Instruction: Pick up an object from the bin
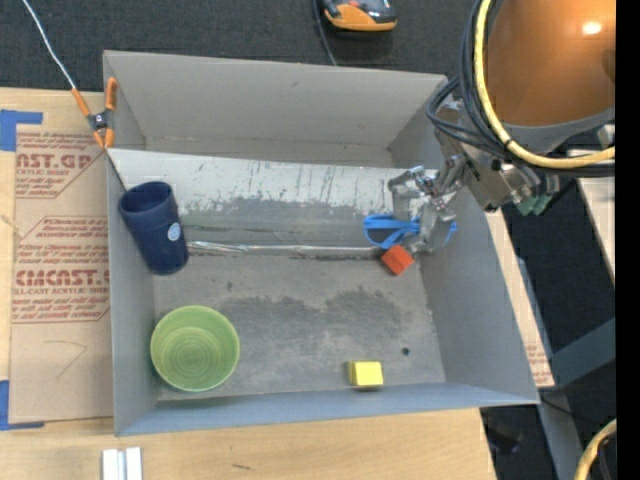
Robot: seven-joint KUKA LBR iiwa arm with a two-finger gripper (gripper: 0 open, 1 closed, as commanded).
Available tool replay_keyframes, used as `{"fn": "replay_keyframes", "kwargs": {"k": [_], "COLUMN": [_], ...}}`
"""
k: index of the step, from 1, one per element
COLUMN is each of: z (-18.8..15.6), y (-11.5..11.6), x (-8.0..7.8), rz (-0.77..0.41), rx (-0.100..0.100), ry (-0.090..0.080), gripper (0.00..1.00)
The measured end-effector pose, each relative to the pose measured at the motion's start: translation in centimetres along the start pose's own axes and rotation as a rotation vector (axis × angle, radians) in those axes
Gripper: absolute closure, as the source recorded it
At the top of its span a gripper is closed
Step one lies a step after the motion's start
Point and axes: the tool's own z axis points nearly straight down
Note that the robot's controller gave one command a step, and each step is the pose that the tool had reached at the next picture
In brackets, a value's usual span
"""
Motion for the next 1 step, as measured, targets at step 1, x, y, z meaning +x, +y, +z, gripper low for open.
{"fn": "replay_keyframes", "kwargs": {"k": [1], "z": [9.3], "y": [-1.15], "x": [-1.77], "rz": [-0.101], "rx": [-0.002], "ry": [0.003], "gripper": [1.0]}}
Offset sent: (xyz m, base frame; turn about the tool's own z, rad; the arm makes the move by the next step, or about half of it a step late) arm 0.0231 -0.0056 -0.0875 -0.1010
